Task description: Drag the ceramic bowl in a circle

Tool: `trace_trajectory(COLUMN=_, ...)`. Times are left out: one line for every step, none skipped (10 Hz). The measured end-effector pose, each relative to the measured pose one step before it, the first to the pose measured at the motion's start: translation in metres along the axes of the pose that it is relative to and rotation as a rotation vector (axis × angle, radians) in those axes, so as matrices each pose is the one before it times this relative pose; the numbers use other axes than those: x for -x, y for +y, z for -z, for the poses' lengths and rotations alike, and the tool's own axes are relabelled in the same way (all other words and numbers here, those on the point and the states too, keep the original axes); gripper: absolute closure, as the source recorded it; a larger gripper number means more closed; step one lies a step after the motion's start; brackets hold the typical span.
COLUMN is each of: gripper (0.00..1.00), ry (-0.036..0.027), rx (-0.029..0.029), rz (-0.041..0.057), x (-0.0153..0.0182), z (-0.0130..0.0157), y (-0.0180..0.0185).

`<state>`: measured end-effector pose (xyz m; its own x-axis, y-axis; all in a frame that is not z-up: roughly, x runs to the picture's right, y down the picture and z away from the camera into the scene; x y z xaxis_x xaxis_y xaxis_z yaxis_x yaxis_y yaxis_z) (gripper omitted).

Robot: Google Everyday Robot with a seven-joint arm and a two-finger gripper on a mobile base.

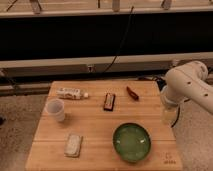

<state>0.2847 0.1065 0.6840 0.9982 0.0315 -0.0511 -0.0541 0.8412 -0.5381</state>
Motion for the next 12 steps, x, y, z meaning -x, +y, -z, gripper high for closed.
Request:
trace_trajectory(gripper=0.2, ry=0.00003, rx=0.00003, rz=-0.00008, x=-0.00003, z=-0.00001, y=0.00001)
trace_trajectory(gripper=0.2, ry=-0.00001, rx=-0.00003, rz=0.00006, x=0.00001, z=0.0, y=0.0)
trace_trajectory(gripper=0.2, ry=-0.00001, rx=0.0, rz=0.0, x=0.00001, z=0.00001, y=-0.00001)
trace_trajectory(gripper=0.2, ry=-0.00002, rx=-0.00002, rz=-0.00003, x=-0.00002, z=-0.00002, y=0.00001)
trace_trajectory(gripper=0.2, ry=0.00002, rx=0.00004, rz=0.00002, x=0.00002, z=0.0, y=0.0)
trace_trajectory(gripper=0.2, ry=0.00004, rx=-0.00004, rz=0.00003, x=-0.00002, z=0.00001, y=-0.00001)
trace_trajectory(gripper=0.2, ry=-0.00003, rx=0.00004, rz=-0.00002, x=0.00002, z=0.0, y=0.00001)
trace_trajectory(gripper=0.2, ry=-0.00005, rx=-0.00004, rz=0.0, x=0.00002, z=0.00001, y=-0.00002)
trace_trajectory(gripper=0.2, ry=-0.00001, rx=0.00004, rz=0.00009, x=0.00001, z=-0.00004, y=0.00001)
trace_trajectory(gripper=0.2, ry=0.0018, rx=0.00205, rz=0.0028, x=0.00028, z=-0.00109, y=0.00089)
trace_trajectory(gripper=0.2, ry=0.00529, rx=0.00819, rz=0.00994, x=0.00065, z=-0.00457, y=0.00302)
trace_trajectory(gripper=0.2, ry=0.00801, rx=0.01751, rz=0.01783, x=0.00133, z=-0.01239, y=0.00696)
